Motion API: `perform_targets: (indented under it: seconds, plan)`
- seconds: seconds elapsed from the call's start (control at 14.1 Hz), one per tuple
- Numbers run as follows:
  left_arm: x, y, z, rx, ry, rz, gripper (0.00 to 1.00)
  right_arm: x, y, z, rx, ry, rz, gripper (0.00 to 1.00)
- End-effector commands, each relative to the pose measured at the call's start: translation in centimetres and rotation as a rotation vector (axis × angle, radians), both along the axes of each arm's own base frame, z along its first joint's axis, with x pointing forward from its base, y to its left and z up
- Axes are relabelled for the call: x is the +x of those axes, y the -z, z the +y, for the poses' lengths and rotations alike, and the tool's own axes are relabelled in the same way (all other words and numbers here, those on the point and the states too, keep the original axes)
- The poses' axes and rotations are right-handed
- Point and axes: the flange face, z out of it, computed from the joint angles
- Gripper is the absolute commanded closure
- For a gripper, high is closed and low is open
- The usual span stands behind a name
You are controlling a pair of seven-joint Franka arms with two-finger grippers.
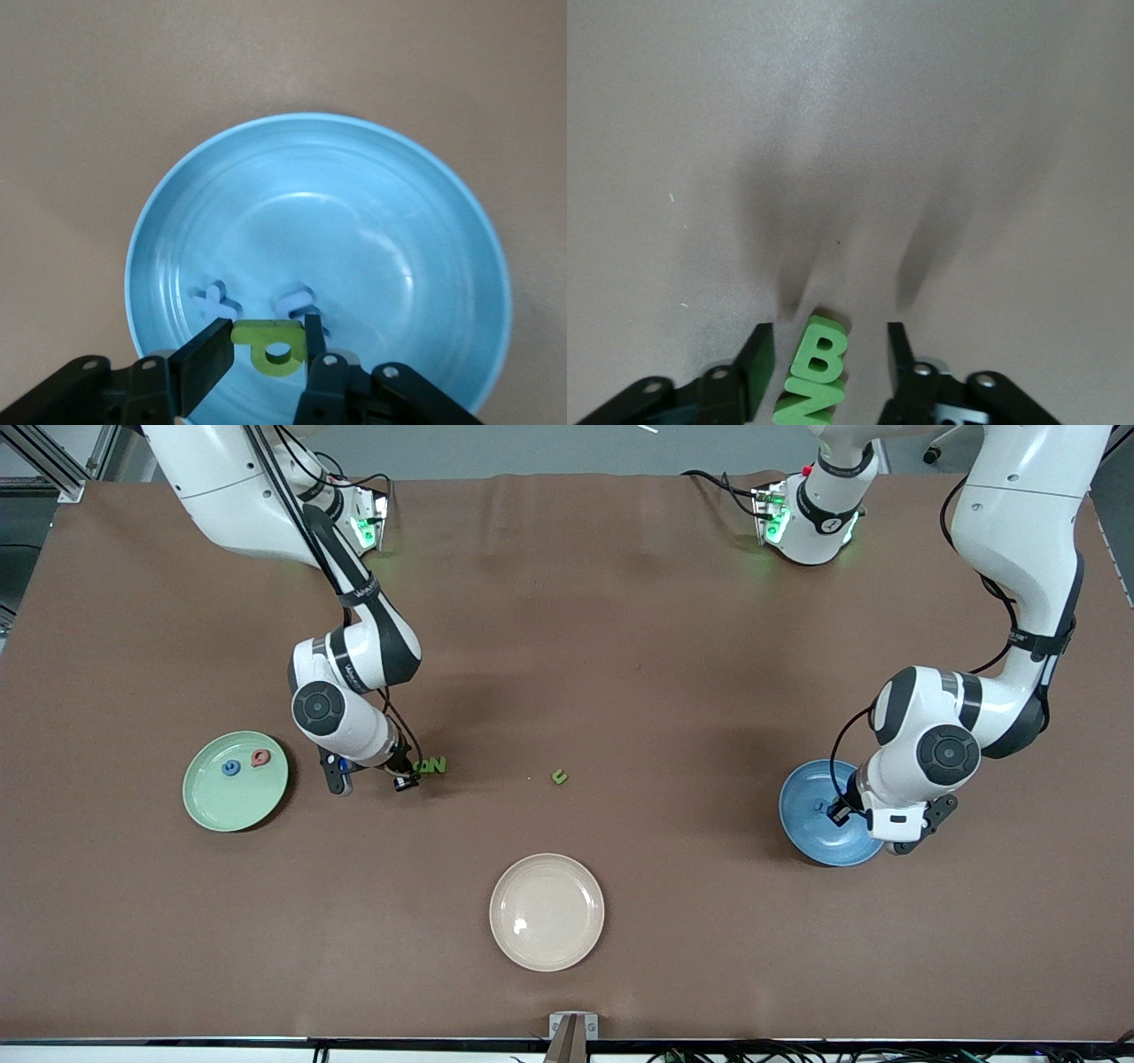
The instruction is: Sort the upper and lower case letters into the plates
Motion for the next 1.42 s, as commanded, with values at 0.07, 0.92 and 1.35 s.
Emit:
perform_targets:
  seconds: [0.07, 0.92, 1.35]
  plan:
    - [-0.4, 0.4, -0.2, 0.001, 0.018, -0.002, 0.4, 0.6, 0.4, 0.7, -0.016, 0.057, -0.01, 0.44]
    - [-3.5, -1.8, -20.2, -0.065, 0.103, -0.055, 0.01, 0.6, 1.5, 1.3, -0.013, 0.124, -0.016, 0.52]
    - [-4.4, 0.3, -36.4, -0.154, 0.007, -0.1, 0.08, 0.4, 2.1, 1.6, -0.013, 0.12, -0.016, 0.68]
